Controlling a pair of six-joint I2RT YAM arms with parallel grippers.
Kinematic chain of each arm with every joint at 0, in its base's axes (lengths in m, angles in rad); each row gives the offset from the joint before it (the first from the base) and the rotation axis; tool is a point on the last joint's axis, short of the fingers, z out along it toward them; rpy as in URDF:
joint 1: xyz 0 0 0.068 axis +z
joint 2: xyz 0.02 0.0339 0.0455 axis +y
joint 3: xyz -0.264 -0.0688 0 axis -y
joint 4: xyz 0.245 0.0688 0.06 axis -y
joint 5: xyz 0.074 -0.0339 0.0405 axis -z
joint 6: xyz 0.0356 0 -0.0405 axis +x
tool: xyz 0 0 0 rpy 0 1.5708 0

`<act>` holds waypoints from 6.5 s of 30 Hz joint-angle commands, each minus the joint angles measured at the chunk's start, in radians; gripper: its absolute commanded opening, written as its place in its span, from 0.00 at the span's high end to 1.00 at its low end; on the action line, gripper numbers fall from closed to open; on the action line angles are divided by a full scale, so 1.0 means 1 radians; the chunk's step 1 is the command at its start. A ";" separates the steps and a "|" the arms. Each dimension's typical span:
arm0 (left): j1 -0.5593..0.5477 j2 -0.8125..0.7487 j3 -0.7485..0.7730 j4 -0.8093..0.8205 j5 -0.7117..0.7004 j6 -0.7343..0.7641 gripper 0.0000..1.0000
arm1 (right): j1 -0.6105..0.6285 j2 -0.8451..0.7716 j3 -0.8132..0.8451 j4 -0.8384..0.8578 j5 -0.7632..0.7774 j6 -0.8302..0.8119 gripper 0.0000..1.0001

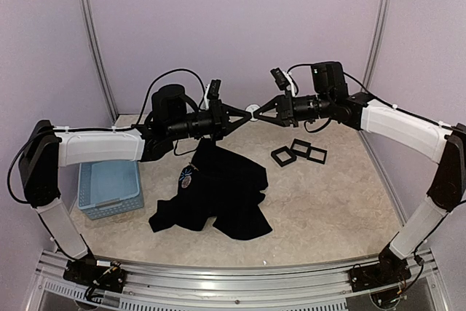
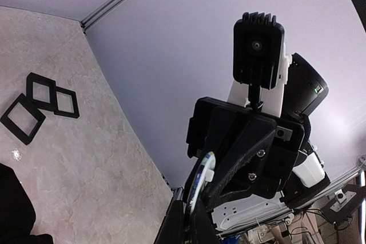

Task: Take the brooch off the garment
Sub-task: Close the brooch at the center of the board, then pass from the left arm to the right, then place the brooch in the brooch box.

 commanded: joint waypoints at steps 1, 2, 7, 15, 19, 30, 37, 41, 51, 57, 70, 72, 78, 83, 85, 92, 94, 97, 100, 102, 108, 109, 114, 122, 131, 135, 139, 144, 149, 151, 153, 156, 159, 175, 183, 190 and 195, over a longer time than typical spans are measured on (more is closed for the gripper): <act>0.038 -0.089 -0.025 0.036 0.014 -0.019 1.00 | -0.123 -0.040 -0.030 -0.083 0.401 -0.003 0.94; 0.038 -0.091 -0.029 0.038 0.012 -0.020 1.00 | -0.124 -0.041 -0.030 -0.088 0.409 -0.004 0.93; 0.036 -0.098 -0.036 0.044 0.005 -0.026 1.00 | -0.130 -0.056 -0.047 -0.059 0.396 0.000 0.89; 0.027 -0.089 -0.009 0.001 0.010 -0.020 1.00 | -0.130 -0.055 -0.077 0.118 0.169 -0.020 0.79; 0.024 -0.073 0.023 -0.030 0.021 -0.008 1.00 | -0.129 -0.062 -0.089 0.208 0.059 -0.024 0.69; 0.024 -0.054 0.065 -0.057 0.037 0.008 1.00 | -0.129 -0.049 -0.051 0.290 -0.194 -0.005 0.43; 0.022 -0.019 0.116 -0.076 0.075 0.016 1.00 | -0.125 -0.006 -0.026 0.279 -0.301 0.021 0.48; 0.019 0.001 0.142 -0.085 0.096 0.016 1.00 | -0.115 0.014 -0.005 0.280 -0.332 0.036 0.56; 0.020 0.045 0.198 -0.121 0.135 0.009 1.00 | -0.107 0.042 -0.002 0.385 -0.362 0.142 0.68; 0.019 0.059 0.213 -0.123 0.149 0.009 1.00 | -0.097 0.053 -0.003 0.387 -0.367 0.147 0.74; 0.016 0.071 0.227 -0.128 0.163 0.005 1.00 | -0.090 0.070 -0.004 0.403 -0.363 0.161 0.90; 0.016 0.074 0.229 -0.130 0.167 0.002 1.00 | -0.090 0.069 -0.009 0.411 -0.359 0.166 0.98; 0.025 0.084 0.242 -0.157 0.182 0.005 0.93 | -0.090 0.038 -0.013 0.394 -0.303 0.115 1.00; 0.048 0.007 0.196 -0.302 0.052 0.101 0.33 | -0.090 -0.019 0.052 0.074 -0.087 -0.188 1.00; 0.053 -0.030 0.189 -0.406 -0.027 0.165 0.22 | -0.091 -0.047 0.072 -0.075 0.061 -0.338 1.00; 0.041 -0.118 0.157 -0.717 -0.317 0.278 0.05 | -0.091 -0.075 0.086 -0.405 0.651 -0.656 1.00; 0.037 -0.137 0.128 -0.726 -0.367 0.264 0.04 | -0.091 -0.073 0.068 -0.425 0.781 -0.681 1.00; 0.035 -0.154 0.091 -0.731 -0.407 0.228 0.03 | -0.095 -0.051 0.031 -0.424 0.994 -0.696 1.00; 0.028 -0.166 0.062 -0.730 -0.433 0.199 0.03 | -0.118 0.011 0.024 -0.438 1.112 -0.716 1.00; 0.024 -0.173 0.045 -0.720 -0.440 0.188 0.03 | -0.137 0.055 0.029 -0.442 1.155 -0.712 1.00; 0.015 -0.202 -0.005 -0.704 -0.473 0.150 0.03 | -0.166 0.204 0.084 -0.451 1.252 -0.692 1.00; 0.015 -0.210 -0.018 -0.696 -0.476 0.146 0.03 | -0.167 0.230 0.095 -0.453 1.256 -0.686 1.00; 0.014 -0.250 -0.077 -0.665 -0.505 0.140 0.02 | -0.177 0.339 0.140 -0.457 1.272 -0.665 1.00; 0.019 -0.283 -0.120 -0.651 -0.507 0.155 0.01 | -0.184 0.450 0.215 -0.458 1.271 -0.688 1.00; 0.039 -0.284 -0.138 -0.628 -0.482 0.168 0.01 | -0.186 0.553 0.282 -0.492 1.304 -0.683 1.00; 0.052 -0.285 -0.143 -0.625 -0.473 0.171 0.01 | -0.186 0.562 0.261 -0.486 1.326 -0.694 1.00; 0.059 -0.290 -0.152 -0.609 -0.472 0.173 0.01 | -0.186 0.568 0.252 -0.490 1.321 -0.687 1.00; 0.063 -0.292 -0.164 -0.599 -0.453 0.180 0.01 | -0.186 0.585 0.254 -0.483 1.311 -0.698 1.00; 0.069 -0.294 -0.166 -0.611 -0.446 0.187 0.01 | -0.186 0.579 0.237 -0.495 1.309 -0.692 1.00; 0.073 -0.293 -0.167 -0.612 -0.442 0.188 0.01 | -0.186 0.573 0.220 -0.488 1.314 -0.693 1.00; 0.073 -0.294 -0.167 -0.611 -0.442 0.189 0.01 | -0.186 0.578 0.215 -0.482 1.319 -0.694 1.00; 0.074 -0.294 -0.167 -0.610 -0.439 0.190 0.01 | -0.186 0.596 0.234 -0.493 1.325 -0.692 1.00; 0.073 -0.296 -0.169 -0.611 -0.445 0.188 0.01 | -0.186 0.602 0.237 -0.490 1.332 -0.694 1.00; 0.083 -0.296 -0.169 -0.614 -0.447 0.193 0.01 | -0.186 0.575 0.250 -0.493 1.277 -0.698 0.69; 0.127 -0.378 -0.199 -0.666 -0.483 0.224 0.01 | -0.186 0.496 0.237 -0.512 1.205 -0.700 0.39; 0.133 -0.425 -0.220 -0.683 -0.481 0.202 0.01 | -0.187 0.372 0.210 -0.540 1.169 -0.677 0.25; 0.110 -0.395 -0.196 -0.694 -0.471 0.153 0.01 | -0.186 0.251 0.204 -0.543 0.995 -0.657 0.25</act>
